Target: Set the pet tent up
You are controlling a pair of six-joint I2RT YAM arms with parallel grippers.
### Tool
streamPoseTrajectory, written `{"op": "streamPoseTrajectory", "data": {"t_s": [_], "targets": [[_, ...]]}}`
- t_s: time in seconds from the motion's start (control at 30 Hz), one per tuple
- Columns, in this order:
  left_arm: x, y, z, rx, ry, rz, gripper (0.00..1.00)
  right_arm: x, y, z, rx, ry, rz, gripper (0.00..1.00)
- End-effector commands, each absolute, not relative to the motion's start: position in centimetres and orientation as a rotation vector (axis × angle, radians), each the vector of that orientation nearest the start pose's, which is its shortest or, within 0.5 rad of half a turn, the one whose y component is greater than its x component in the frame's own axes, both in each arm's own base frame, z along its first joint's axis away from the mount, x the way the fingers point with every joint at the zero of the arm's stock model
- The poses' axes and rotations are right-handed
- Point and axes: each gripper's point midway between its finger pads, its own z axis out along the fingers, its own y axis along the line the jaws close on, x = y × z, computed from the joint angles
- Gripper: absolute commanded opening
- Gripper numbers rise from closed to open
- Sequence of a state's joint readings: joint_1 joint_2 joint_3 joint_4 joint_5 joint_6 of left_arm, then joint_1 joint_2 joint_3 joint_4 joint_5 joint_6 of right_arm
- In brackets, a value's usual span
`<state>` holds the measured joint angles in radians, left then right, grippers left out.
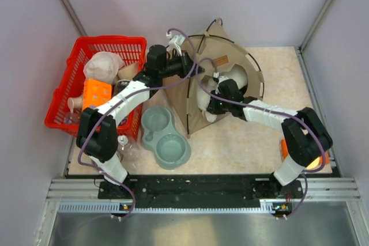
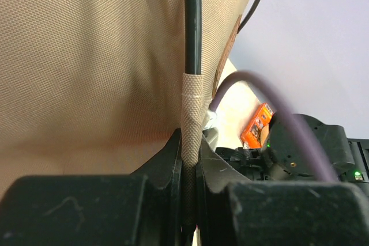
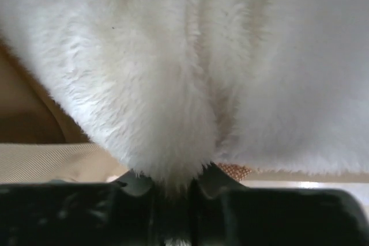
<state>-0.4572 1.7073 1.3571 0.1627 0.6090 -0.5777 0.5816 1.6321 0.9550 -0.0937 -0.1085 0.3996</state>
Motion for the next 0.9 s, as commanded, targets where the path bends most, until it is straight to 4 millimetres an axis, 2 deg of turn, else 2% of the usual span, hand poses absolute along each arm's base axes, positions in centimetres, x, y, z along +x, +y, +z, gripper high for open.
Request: {"op": "streamPoseTrajectory", "data": {"t_s": [0.0, 0.13, 0.2, 0.37, 0.43, 0.53, 0.63, 0.67, 0.77, 0.83, 0.87], "targets": [[37.0, -32.8, 26.5, 0.385, 1.975, -1.297, 0.00, 35.8, 28.3, 11.5, -0.156, 2.182, 0.728, 0.00], [36.7, -32.9, 27.2, 0.398, 1.960, -1.302, 0.00, 36.6, 28.4, 17.6, -0.076, 1.974, 0.818, 0.00], [36.6, -33.0, 27.8, 0.399, 1.953, -1.321, 0.00, 36.9, 28.6, 20.1, -0.036, 1.880, 0.875, 0.00], [35.5, -33.6, 30.1, 0.404, 1.909, -1.428, 0.00, 36.8, 30.6, 25.0, 0.025, 1.655, 1.129, 0.00], [35.3, -33.6, 30.8, 0.413, 1.889, -1.448, 0.00, 37.2, 32.2, 25.3, 0.009, 1.651, 1.173, 0.00], [35.6, -33.1, 31.6, 0.406, 1.869, -1.420, 0.00, 37.1, 33.9, 23.3, -0.067, 1.696, 1.128, 0.00], [35.9, -32.8, 31.9, 0.419, 1.860, -1.416, 0.00, 36.0, 35.5, 19.9, -0.182, 1.765, 1.121, 0.00], [36.0, -32.7, 31.8, 0.418, 1.863, -1.413, 0.00, 35.8, 35.6, 18.2, -0.203, 1.815, 1.092, 0.02], [36.1, -32.4, 31.8, 0.419, 1.862, -1.418, 0.00, 34.6, 35.5, 14.2, -0.269, 1.918, 1.060, 0.21], [36.3, -32.2, 31.9, 0.413, 1.857, -1.414, 0.00, 33.9, 34.9, 13.2, -0.264, 1.937, 1.055, 0.41], [36.4, -32.0, 31.8, 0.406, 1.861, -1.412, 0.00, 33.6, 34.6, 13.2, -0.258, 1.941, 1.049, 0.47]]}}
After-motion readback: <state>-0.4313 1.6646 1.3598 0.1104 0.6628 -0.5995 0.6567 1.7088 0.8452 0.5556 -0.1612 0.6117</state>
